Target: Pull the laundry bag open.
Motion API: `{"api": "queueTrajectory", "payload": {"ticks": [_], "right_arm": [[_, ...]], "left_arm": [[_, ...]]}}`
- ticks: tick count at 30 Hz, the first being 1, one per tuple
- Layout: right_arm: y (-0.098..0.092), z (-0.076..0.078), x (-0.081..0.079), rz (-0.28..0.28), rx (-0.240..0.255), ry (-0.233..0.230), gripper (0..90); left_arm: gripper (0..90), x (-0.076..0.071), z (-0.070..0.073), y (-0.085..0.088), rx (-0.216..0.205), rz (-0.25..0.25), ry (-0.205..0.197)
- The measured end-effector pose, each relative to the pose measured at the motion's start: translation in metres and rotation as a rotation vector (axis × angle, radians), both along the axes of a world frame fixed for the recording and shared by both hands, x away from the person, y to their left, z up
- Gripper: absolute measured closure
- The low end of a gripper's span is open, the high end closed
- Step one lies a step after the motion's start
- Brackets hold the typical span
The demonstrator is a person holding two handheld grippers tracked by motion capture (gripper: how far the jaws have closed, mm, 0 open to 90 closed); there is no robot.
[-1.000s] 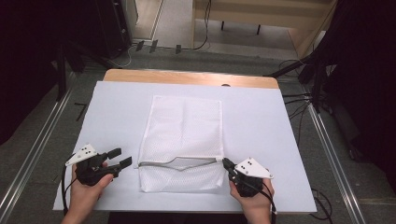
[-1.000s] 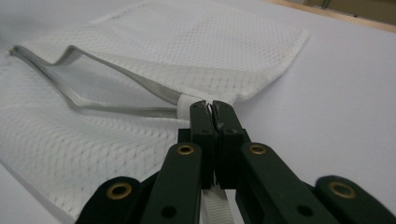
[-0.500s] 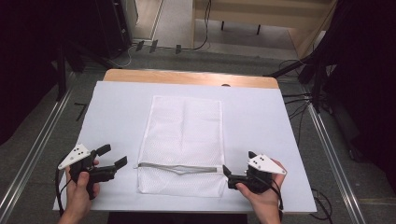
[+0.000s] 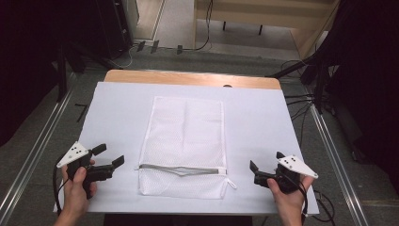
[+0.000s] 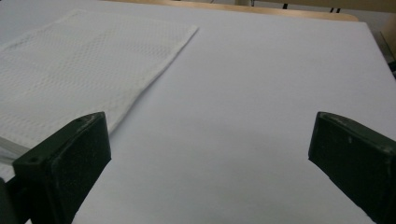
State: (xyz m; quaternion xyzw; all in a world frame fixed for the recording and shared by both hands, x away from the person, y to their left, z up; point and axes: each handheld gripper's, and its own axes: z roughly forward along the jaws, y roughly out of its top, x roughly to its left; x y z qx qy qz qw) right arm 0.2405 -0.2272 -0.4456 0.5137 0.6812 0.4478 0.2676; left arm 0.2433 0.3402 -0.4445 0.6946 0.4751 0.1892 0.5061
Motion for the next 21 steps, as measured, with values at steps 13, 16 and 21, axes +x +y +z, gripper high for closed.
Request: {"api": "queueTrajectory", "payload": {"ticks": [13,16,21], "right_arm": [[-0.039,-0.006,0.003,-0.065,0.011,0.003,0.0],[-0.045,-0.007,0.002,-0.076,0.017,0.003,0.0],[-0.05,-0.01,0.002,-0.093,0.017,0.01,0.0]], "left_arm": [[1.5,0.0,0.002,0.02,0.004,0.047,-0.011],[1.5,0.0,0.002,0.022,0.0,0.053,-0.01],[1.5,0.0,0.001,0.025,-0.002,0.057,-0.004]]}}
